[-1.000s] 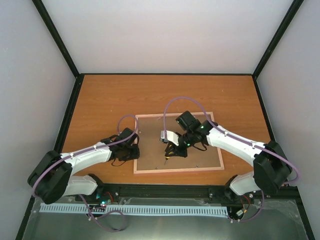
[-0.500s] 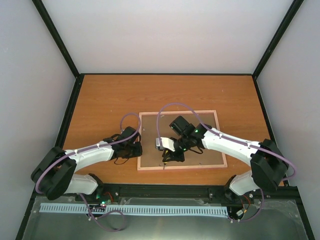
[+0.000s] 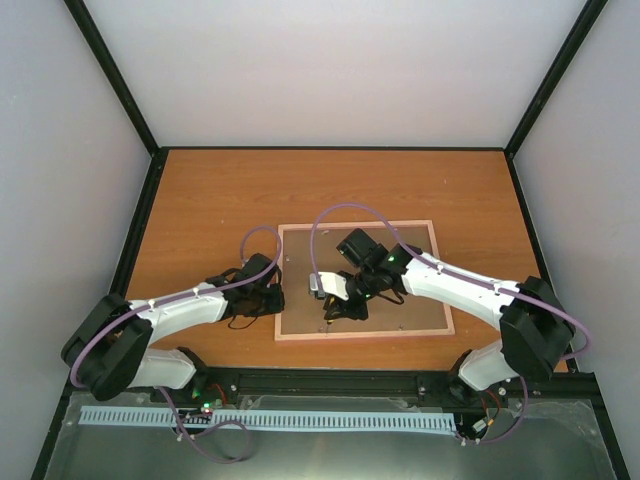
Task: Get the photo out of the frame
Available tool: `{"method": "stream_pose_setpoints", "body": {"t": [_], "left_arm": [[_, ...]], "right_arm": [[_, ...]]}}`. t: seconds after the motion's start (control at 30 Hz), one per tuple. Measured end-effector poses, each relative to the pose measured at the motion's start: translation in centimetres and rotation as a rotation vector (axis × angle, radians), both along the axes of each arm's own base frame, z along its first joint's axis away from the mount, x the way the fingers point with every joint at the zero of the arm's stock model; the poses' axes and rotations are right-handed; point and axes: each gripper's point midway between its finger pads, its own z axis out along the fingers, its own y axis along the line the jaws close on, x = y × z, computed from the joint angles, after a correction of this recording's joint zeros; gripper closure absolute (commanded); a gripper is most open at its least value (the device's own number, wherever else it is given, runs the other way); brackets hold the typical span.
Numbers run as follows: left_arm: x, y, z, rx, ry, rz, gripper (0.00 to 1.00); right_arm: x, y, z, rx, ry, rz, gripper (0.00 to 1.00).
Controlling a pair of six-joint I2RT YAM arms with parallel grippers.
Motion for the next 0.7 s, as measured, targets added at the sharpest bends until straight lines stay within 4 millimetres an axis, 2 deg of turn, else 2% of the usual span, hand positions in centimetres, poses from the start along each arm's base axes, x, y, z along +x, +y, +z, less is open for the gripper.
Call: {"method": "stream_pose_setpoints", "body": {"t": [0.33, 0.7], "left_arm": [[0.0, 0.0, 0.0, -0.009, -0.010, 0.000, 0.99], [0.0, 0.0, 0.0, -0.012, -0.011, -0.002, 0.99]], "right_arm": [[1.1, 0.2, -1.3, -0.031, -0.034, -0.019, 0.97], [0.5, 0.8, -1.4, 0.001, -0.003, 0.027, 0.97]]}}
